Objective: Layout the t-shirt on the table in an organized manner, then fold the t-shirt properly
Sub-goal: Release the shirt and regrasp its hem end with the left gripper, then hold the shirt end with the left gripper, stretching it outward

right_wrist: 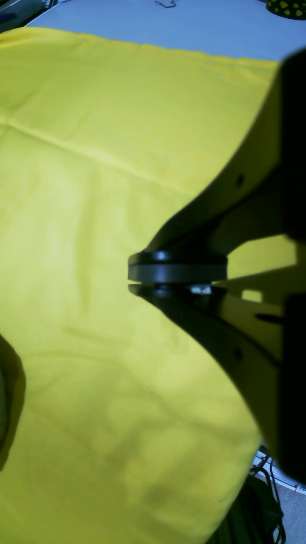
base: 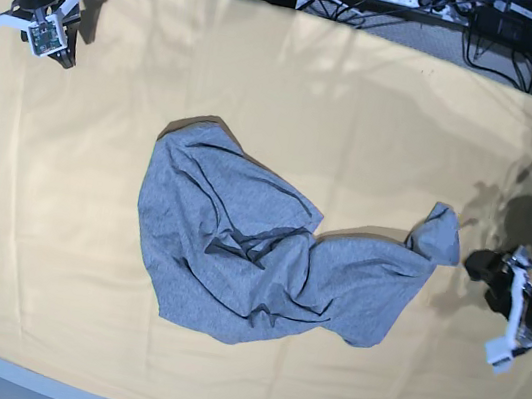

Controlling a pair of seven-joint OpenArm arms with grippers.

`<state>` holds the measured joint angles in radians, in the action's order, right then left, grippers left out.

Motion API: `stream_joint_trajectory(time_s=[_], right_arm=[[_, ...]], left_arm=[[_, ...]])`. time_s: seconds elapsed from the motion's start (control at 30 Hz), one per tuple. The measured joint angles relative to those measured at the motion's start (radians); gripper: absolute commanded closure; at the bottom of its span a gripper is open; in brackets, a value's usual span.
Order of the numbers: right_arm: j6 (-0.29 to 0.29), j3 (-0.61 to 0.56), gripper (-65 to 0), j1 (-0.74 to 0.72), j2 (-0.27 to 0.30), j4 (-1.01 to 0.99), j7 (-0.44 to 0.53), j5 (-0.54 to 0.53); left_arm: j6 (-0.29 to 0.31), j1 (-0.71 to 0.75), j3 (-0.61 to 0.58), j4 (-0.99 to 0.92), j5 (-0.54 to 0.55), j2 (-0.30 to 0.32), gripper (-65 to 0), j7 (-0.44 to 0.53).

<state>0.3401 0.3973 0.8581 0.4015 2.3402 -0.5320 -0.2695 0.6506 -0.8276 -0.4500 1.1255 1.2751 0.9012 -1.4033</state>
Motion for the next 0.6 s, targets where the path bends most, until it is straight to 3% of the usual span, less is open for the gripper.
stream_joint_trajectory(time_s=[0.1, 0.23, 0.6], right_arm=[[0.008, 0.000, 0.0, 0.000, 0.000, 0.000, 0.000, 0.000], [0.014, 0.000, 0.0, 0.000, 0.000, 0.000, 0.000, -0.004], [0.000, 0.000, 0.0, -0.031, 0.000, 0.000, -0.003, -0.018]], left_arm=[[-0.022, -0.003, 0.000, -0.001, 0.146, 0.086, -49.2, -0.001], [-0.006, 0.033, 0.000, 0.000, 0.189, 0.151, -49.2, 0.000], [0.032, 0.291, 0.049, 0.000, 0.192, 0.149, -49.2, 0.001]])
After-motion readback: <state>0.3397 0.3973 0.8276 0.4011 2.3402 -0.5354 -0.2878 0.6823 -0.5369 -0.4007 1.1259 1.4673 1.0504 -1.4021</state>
